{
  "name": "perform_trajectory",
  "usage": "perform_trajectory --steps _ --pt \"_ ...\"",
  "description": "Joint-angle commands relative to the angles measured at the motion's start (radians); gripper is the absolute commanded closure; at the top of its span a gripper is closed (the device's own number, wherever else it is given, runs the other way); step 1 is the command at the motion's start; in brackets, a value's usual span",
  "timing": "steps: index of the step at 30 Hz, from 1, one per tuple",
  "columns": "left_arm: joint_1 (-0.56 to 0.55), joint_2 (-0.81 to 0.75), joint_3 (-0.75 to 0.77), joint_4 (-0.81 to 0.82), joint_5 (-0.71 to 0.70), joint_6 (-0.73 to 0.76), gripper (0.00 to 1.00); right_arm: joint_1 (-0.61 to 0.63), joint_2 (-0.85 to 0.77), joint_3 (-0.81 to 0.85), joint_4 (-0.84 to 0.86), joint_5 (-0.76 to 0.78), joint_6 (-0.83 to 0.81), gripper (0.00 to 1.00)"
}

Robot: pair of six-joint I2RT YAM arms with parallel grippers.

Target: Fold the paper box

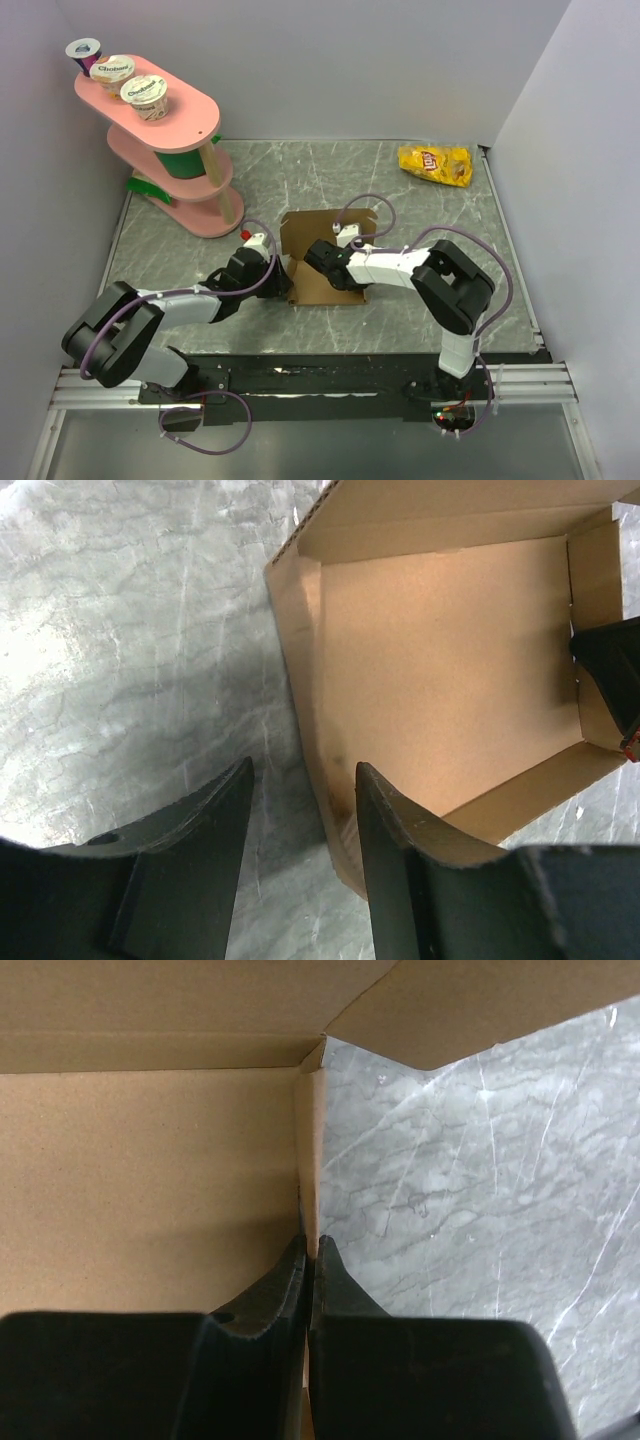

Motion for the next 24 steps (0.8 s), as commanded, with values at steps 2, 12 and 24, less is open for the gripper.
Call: perform_trajectory --steps 2,12,24 --pt "-0.004 -0.027 0.038 0.008 0.015 0.018 0.48 -0.005 -0.013 -0.078 -0.078 -0.113 0.058 1.0" --pt "-0.004 -0.118 0.11 -0.09 -0.03 0.035 0.43 -0.016 -0.136 -0.05 -0.038 -0.147 0.027 0.35" --pt "0.022 -0.171 0.16 -0.182 -0.038 0.061 0.4 -0.048 -0.47 -0.205 0.182 -0.29 -0.051 0.12"
